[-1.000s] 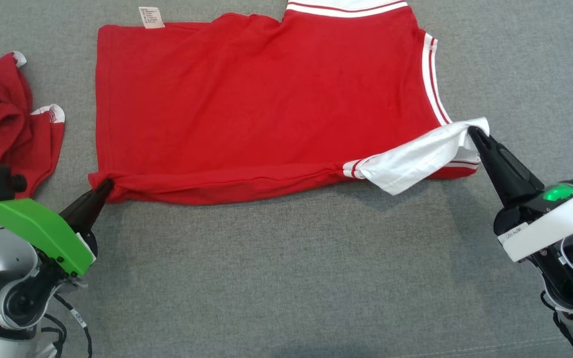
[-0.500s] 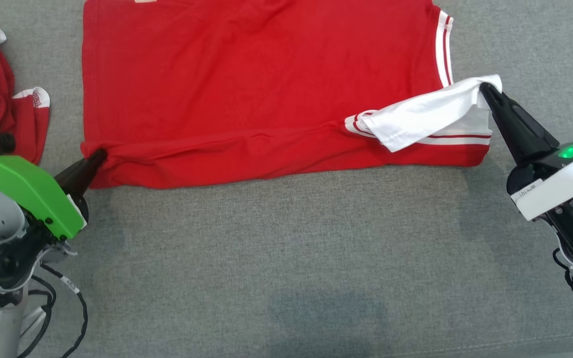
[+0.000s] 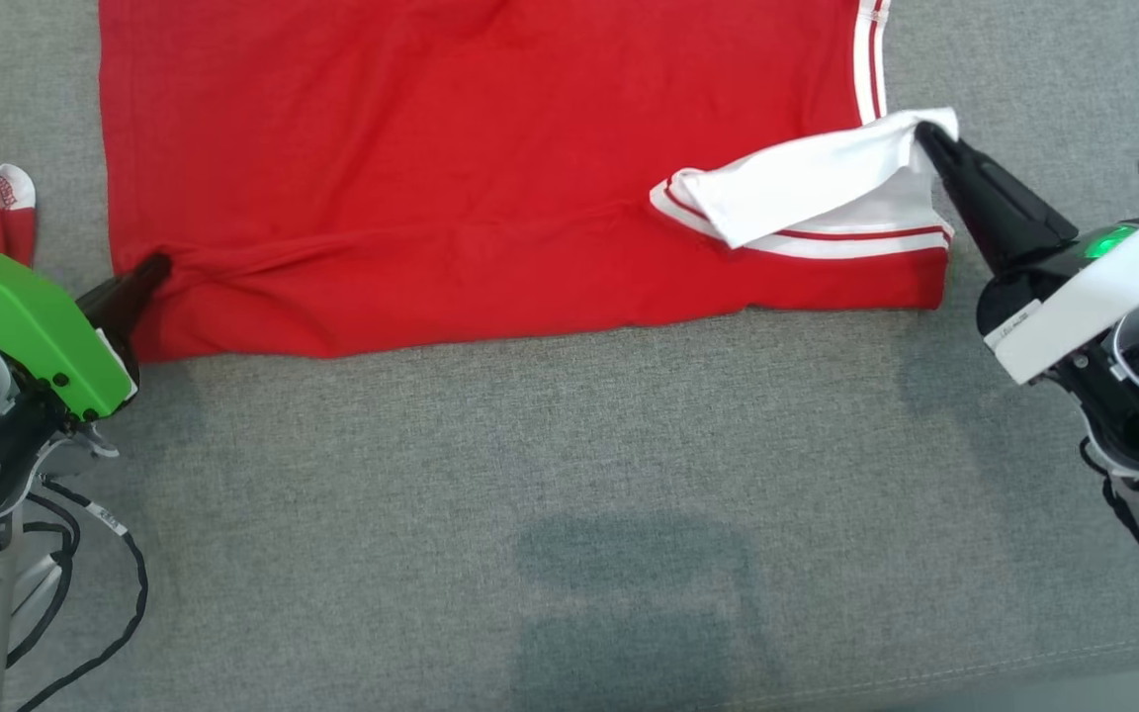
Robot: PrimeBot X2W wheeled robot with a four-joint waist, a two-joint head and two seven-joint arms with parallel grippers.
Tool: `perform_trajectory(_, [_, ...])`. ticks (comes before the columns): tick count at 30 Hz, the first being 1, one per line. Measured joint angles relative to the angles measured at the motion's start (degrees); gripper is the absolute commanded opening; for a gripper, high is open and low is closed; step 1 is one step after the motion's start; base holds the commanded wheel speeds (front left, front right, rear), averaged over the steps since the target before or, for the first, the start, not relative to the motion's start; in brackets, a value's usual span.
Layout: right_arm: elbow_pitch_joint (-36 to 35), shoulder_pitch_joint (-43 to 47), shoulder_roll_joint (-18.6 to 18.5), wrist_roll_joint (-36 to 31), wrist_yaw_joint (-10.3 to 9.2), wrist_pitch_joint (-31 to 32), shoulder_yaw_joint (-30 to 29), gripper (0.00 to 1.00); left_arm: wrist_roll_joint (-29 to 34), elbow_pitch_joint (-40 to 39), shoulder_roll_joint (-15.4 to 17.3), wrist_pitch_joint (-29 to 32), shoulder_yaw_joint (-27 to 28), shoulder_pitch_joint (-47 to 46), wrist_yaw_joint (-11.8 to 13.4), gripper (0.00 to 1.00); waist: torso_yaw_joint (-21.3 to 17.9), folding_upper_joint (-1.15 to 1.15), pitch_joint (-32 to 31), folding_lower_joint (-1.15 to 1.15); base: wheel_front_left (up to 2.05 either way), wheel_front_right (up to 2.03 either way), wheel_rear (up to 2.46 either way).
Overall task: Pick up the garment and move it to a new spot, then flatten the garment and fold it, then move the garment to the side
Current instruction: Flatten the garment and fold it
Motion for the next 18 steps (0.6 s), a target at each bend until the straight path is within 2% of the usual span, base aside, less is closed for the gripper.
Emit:
perform_trajectory(1, [0.9,-0.4,0.0,-0.5,0.00,-0.1,-0.3,1.00,0.5,0.5,0.0,0.0,-0.1,-0.4,0.0,1.00,-0.1,0.00,0.1,0.00,0.00,0.00,0.00])
perform_trajectory(4, [3.1,-1.6,0.0,-2.1,0.00,-0.9,-0.8,1.00,2.4,1.3,0.1,0.1,-0.2,-0.7,0.1,1.00,-0.4,0.00,0.3,0.00,0.00,0.00,0.00])
perform_trajectory(8, [5.1,-3.3,1.1,-2.9,0.00,-3.0,-1.5,1.00,3.0,2.3,0.7,-0.6,2.3,-0.7,0.6,1.00,-1.0,0.00,0.0,0.00,0.00,0.00,0.00])
perform_trajectory(13, [6.7,-3.4,1.5,-3.9,0.00,-6.2,-2.6,1.00,5.1,0.5,1.7,-4.8,5.0,-0.7,0.6,1.00,-1.5,0.00,-1.0,0.00,0.00,0.00,0.00])
perform_trajectory(18, [7.7,0.4,-0.4,-6.8,0.00,-8.1,-2.0,1.00,5.1,-3.6,-0.9,-10.3,6.7,-0.3,0.6,1.00,-1.5,0.00,-2.7,0.00,0.00,0.00,0.00])
